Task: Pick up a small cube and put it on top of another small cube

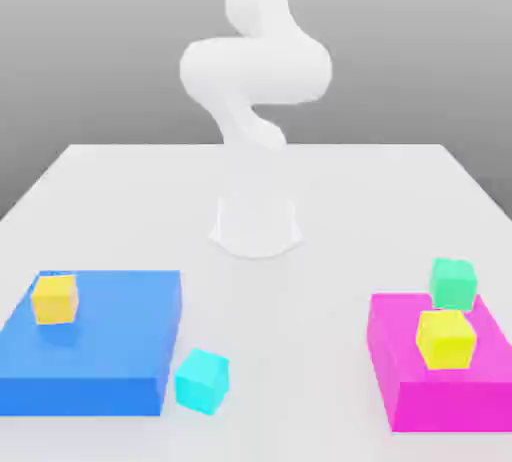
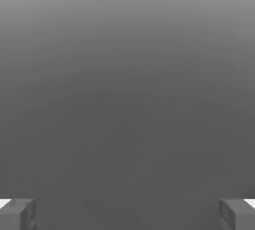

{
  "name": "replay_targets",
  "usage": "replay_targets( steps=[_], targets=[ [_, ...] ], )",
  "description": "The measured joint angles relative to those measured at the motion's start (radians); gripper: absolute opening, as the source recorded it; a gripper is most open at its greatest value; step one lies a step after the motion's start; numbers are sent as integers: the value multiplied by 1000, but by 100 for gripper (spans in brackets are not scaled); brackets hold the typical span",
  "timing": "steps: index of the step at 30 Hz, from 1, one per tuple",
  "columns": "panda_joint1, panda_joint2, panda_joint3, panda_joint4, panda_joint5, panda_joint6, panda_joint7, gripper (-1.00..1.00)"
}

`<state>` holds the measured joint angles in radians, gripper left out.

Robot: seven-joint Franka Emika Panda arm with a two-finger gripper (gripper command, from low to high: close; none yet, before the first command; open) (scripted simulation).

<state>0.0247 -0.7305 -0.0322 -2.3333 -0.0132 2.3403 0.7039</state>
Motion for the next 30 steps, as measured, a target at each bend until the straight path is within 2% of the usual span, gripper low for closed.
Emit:
replay_targets(
  steps=[8, 16, 24, 30],
  targets=[
    [86, 222, -124, -108, -34, 129, -320, 0],
    [150, 441, -238, -214, -24, 257, -664, 0],
    [182, 668, -312, -319, 44, 385, -1049, 0],
    [142, 849, -280, -378, 137, 491, -1329, 0]
  ],
)
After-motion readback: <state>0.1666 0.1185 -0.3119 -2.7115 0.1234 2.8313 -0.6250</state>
